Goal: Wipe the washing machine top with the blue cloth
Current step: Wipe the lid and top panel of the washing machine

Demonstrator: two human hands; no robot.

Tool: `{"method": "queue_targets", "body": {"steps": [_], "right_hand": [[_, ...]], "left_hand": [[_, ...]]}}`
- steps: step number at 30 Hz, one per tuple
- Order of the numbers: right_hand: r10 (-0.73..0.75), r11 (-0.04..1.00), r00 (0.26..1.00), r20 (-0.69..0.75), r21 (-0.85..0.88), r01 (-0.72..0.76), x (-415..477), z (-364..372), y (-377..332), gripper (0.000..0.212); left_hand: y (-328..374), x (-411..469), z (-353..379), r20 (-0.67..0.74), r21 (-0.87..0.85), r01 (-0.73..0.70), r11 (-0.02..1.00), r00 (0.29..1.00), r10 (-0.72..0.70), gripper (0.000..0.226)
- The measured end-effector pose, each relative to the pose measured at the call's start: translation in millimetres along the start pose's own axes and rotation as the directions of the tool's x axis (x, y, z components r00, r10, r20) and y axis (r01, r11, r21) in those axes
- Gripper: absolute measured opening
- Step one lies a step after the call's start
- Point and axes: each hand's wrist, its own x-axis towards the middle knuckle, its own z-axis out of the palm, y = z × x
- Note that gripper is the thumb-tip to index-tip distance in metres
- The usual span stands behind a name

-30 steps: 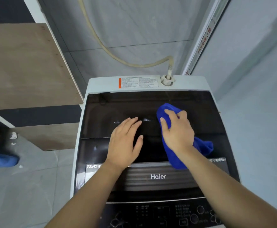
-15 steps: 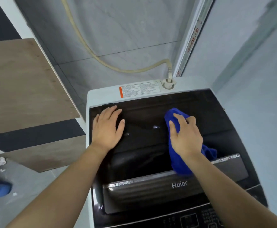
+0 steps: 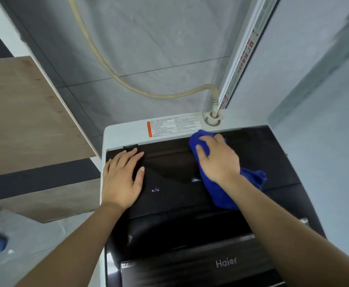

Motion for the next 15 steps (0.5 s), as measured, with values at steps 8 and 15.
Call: {"method": "queue_targets", "body": {"steps": [8, 15], "right_hand": [[0.084, 0.996, 0.995, -0.059, -0.011, -0.085, -2, -8, 30, 0.043], [-0.113, 0.994, 0.994, 0.009, -0.009, 0.113, 10, 8, -13, 0.040]], "left_hand": [[5, 2, 1, -0.003, 0.021, 0.007, 1.000, 1.000, -0.007, 0.048], [3, 1, 0, -0.022, 0.019, 0.017, 1.000, 1.000, -0.016, 0.047]]}}
